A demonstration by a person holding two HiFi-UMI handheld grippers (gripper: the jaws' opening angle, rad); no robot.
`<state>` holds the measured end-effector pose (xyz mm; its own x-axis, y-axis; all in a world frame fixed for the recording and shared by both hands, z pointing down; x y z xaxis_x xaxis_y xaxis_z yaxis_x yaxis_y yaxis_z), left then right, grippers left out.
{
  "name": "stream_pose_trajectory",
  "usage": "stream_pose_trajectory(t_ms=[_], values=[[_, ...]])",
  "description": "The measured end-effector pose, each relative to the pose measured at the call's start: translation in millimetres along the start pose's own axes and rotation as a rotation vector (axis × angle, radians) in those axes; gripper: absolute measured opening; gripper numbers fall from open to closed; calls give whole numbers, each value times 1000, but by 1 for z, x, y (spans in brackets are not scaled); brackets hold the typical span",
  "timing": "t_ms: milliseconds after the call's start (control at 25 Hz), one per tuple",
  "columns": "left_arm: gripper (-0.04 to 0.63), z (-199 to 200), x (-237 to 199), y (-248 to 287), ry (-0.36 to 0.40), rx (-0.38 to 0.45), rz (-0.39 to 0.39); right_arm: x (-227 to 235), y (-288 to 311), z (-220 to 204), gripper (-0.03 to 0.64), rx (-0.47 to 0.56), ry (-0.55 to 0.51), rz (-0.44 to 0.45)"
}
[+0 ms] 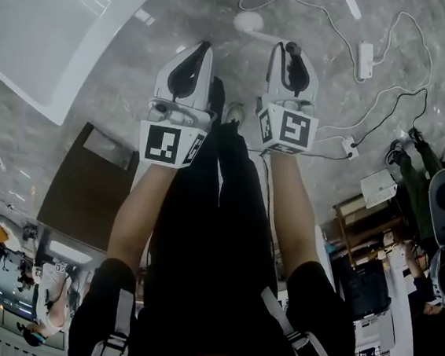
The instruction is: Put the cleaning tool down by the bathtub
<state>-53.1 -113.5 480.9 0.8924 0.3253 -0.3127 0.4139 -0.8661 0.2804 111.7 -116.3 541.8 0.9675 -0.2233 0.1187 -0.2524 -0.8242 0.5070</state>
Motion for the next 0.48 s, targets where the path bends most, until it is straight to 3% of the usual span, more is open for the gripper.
stream_pose_trajectory(t_ms=[480], values=[[8, -39, -30, 13, -9, -28, 27, 0, 53, -59, 91, -41, -12, 9]])
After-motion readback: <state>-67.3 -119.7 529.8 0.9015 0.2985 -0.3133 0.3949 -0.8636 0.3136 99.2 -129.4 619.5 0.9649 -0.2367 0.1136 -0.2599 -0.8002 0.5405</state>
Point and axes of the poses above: the fingertips, and each gripper's own axes: y forward along the fingers, x to its right, z out of its top, the point moved 3 cm from there along -y, backward along the fingers, and after that the axes turned 2 degrees about z, right-handed, at the moved point
